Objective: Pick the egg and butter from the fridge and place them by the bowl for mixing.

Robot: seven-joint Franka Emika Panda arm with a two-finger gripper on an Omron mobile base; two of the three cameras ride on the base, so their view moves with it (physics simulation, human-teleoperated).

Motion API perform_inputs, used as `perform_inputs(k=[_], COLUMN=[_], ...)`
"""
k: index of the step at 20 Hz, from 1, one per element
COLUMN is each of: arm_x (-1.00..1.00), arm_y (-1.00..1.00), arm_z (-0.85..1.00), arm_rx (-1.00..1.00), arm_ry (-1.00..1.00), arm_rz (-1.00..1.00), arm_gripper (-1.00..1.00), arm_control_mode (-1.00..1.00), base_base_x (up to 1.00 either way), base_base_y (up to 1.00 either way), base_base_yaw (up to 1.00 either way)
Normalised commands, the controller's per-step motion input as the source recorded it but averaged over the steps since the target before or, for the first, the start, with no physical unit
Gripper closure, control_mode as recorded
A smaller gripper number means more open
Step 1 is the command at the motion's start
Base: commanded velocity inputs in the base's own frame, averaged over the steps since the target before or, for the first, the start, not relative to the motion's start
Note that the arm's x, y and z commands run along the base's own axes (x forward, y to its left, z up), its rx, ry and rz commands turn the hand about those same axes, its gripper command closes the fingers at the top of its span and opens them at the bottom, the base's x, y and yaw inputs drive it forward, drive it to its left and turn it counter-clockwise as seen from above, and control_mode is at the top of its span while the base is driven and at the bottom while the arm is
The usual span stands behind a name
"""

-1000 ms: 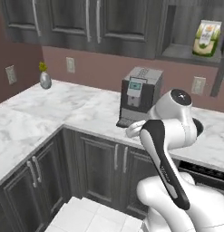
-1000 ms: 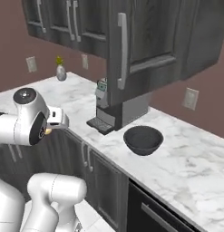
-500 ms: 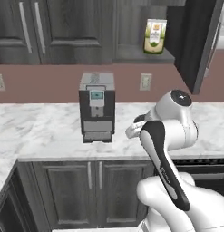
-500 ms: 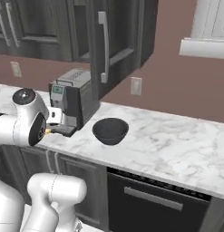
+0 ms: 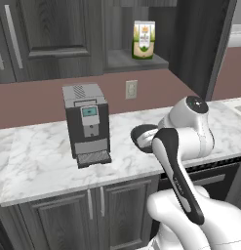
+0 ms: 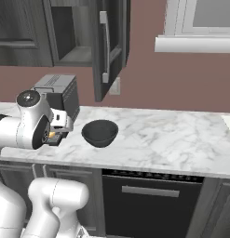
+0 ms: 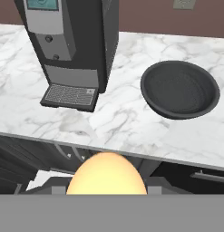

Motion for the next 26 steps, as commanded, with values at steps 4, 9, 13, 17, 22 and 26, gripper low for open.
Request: perform_inputs(k=[4,9,13,17,22,26], arm_x=[0.0,0.0,0.0,0.0,0.0,0.0], arm_y=[0.0,0.0,0.0,0.0,0.0,0.0], arm_z=[0.0,0.0,0.0,0.0,0.0,0.0], arm_rx=[0.0,0.0,0.0,0.0,0.0,0.0], arm_ry=[0.0,0.0,0.0,0.0,0.0,0.0], arm_rz=[0.0,0.0,0.0,0.0,0.0,0.0], arm_gripper=[1.0,1.0,1.0,1.0,1.0,1.0], arm_control_mode=[1.0,1.0,1.0,1.0,1.0,1.0], base_base_x=[0.28,0.32,0.42,0.45,0.32,0.23], base_base_y=[0.38,0.33,0.31,0.26,0.28,0.17], base_base_yaw=[-0.3,-0.09,0.0,0.0,0.0,0.0])
